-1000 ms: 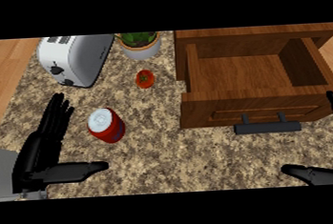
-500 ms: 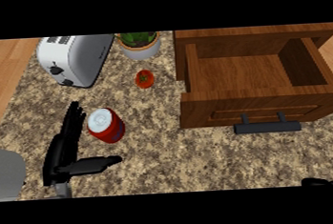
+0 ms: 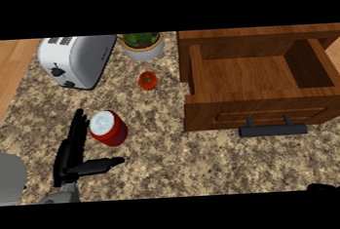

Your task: Pick up the can, place it into the drawer and close the drawer

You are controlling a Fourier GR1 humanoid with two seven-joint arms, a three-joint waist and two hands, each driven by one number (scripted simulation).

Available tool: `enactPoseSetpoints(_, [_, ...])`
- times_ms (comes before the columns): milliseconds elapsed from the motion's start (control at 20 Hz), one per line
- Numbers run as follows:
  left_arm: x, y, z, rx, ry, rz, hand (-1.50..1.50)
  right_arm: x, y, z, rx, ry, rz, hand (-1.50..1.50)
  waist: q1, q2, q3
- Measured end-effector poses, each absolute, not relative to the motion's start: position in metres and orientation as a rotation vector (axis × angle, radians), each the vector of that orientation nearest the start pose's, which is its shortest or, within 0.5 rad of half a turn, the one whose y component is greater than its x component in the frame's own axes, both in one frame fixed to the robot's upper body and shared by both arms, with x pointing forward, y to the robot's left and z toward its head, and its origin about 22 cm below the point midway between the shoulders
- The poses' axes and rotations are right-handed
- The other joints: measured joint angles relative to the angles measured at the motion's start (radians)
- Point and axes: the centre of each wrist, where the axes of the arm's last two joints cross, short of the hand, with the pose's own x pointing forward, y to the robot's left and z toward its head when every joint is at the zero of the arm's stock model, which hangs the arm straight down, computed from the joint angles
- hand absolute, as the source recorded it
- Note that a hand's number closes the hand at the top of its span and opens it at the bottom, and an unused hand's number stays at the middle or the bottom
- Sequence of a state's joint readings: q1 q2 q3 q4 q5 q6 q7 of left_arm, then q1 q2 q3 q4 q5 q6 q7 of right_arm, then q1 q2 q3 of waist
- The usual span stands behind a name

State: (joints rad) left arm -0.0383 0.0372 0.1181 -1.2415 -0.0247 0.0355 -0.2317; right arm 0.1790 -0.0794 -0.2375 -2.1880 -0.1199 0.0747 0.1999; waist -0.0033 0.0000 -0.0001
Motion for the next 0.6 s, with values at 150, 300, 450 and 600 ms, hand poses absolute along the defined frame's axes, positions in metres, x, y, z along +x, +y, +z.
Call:
enactPoseSetpoints(150, [0.244, 0.266, -0.080, 0.152, -1.495, 0.058, -1.50, 0.167, -0.300, 0.121, -0.204, -1.836, -0.078, -1.50, 0.000, 0.000, 0.000])
enactPoseSetpoints(300, [0.254, 0.268, -0.094, 0.154, -1.482, 0.071, -1.50, 0.164, -0.299, 0.125, -0.204, -1.837, -0.076, -1.50, -0.003, 0.001, 0.000])
enactPoseSetpoints(450, [0.259, 0.267, -0.104, 0.165, -1.469, 0.085, -1.50, 0.162, -0.304, 0.132, -0.210, -1.837, -0.072, -1.50, -0.003, 0.001, -0.001])
enactPoseSetpoints(600, [0.265, 0.275, -0.111, 0.167, -1.463, 0.097, -1.50, 0.160, -0.308, 0.129, -0.204, -1.836, -0.062, -1.50, -0.004, 0.001, 0.000])
